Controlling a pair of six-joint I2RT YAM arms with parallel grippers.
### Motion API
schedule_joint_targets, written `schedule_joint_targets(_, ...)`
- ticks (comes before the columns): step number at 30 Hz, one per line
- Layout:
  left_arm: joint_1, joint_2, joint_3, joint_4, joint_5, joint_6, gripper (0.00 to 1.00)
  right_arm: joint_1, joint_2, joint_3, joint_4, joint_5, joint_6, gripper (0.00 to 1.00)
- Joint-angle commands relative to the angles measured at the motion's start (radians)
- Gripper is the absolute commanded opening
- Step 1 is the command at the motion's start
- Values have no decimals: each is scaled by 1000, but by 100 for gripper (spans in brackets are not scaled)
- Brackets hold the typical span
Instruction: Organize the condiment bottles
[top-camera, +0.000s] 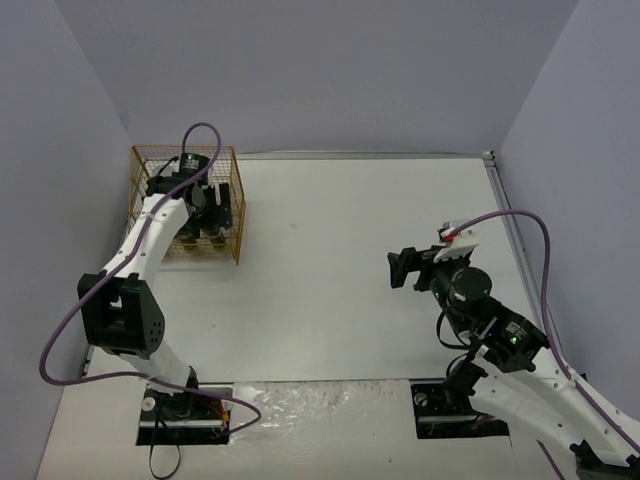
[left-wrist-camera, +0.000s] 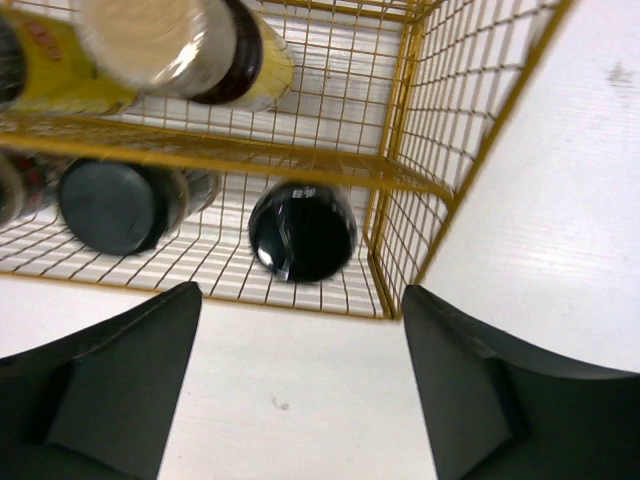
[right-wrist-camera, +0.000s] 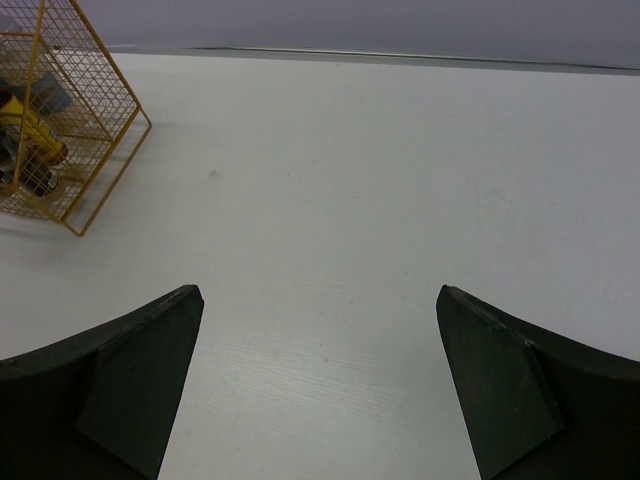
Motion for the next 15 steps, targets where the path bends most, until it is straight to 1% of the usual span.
schedule_joint_targets(1,-3,-250,44,-30,-29,11,85,-6,-25,54,63,53,-4,100)
schedule_joint_targets(6,-1,-527,-82,5,-138,45,97,-6,-53,82,59,133,12,100)
schedule_joint_targets(9,0,-689,-180,39,-169,63,97,-6,-73,99,56,148,-12,100)
schedule_joint_targets(13,-2,-863,-293,88,-214,82,97,-6,-92,107,52,156,-36,100)
schedule_joint_targets(15,0,-923,-362,105,-226,82,97,-6,-110,100,52,176,-32,100)
